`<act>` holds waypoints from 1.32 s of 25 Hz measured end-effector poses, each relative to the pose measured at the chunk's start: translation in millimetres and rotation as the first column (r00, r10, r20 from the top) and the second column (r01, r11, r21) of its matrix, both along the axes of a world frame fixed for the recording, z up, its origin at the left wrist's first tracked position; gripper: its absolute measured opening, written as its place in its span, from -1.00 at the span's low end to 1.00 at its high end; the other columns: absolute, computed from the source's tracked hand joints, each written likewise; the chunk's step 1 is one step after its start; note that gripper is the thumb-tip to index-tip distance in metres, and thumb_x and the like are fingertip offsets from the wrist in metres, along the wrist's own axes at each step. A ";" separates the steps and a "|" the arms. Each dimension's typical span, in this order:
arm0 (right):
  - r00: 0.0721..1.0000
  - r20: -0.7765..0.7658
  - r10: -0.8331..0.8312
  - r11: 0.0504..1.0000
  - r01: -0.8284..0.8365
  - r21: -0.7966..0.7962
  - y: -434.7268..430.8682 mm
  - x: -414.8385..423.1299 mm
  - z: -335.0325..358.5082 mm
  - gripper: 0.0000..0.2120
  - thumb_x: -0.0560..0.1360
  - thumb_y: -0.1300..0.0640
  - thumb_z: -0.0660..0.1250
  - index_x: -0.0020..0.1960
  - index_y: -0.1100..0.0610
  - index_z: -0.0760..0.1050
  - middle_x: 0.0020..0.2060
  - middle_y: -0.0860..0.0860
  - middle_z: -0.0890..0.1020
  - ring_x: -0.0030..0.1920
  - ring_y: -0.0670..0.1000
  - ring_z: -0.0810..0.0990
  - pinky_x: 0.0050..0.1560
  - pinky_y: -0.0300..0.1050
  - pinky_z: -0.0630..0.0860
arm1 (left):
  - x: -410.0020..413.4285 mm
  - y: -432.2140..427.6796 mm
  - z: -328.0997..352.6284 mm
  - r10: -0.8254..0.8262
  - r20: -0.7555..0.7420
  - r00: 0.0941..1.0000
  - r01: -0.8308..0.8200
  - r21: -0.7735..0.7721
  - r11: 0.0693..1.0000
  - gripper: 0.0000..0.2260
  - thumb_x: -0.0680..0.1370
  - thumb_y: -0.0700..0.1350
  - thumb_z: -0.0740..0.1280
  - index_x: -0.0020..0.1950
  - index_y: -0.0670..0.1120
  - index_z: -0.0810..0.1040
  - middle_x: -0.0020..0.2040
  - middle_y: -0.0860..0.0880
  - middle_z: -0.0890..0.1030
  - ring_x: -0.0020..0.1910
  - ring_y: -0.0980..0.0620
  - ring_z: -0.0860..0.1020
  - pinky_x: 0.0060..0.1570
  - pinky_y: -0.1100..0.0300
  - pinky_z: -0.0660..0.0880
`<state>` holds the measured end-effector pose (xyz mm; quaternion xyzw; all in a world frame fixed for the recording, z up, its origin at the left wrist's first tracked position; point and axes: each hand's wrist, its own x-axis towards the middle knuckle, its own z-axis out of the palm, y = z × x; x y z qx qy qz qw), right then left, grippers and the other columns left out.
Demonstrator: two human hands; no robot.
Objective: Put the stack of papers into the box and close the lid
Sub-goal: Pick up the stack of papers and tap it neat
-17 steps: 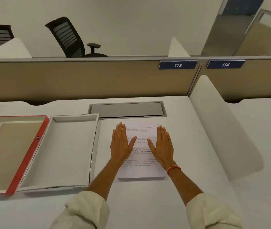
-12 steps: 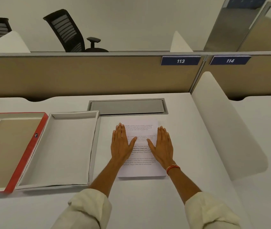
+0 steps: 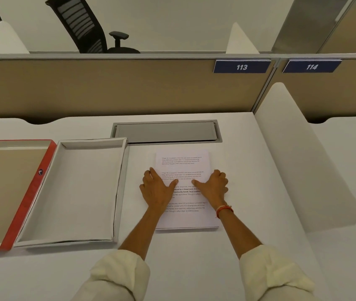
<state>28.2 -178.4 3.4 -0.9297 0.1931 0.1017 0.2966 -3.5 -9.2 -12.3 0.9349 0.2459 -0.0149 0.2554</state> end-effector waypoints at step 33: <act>0.990 -0.133 0.036 0.912 0.022 0.411 -5.0 19.0 19.7 -0.51 0.29 0.12 0.59 0.14 0.25 0.55 0.09 0.16 0.65 0.04 0.20 0.65 0.05 0.04 0.62 | 28.8 4.6 23.7 0.114 -0.240 0.964 -0.221 -0.485 0.846 -0.30 0.29 0.02 0.60 0.28 -0.20 0.35 0.22 -0.16 0.56 0.14 -0.18 0.59 0.08 0.01 0.59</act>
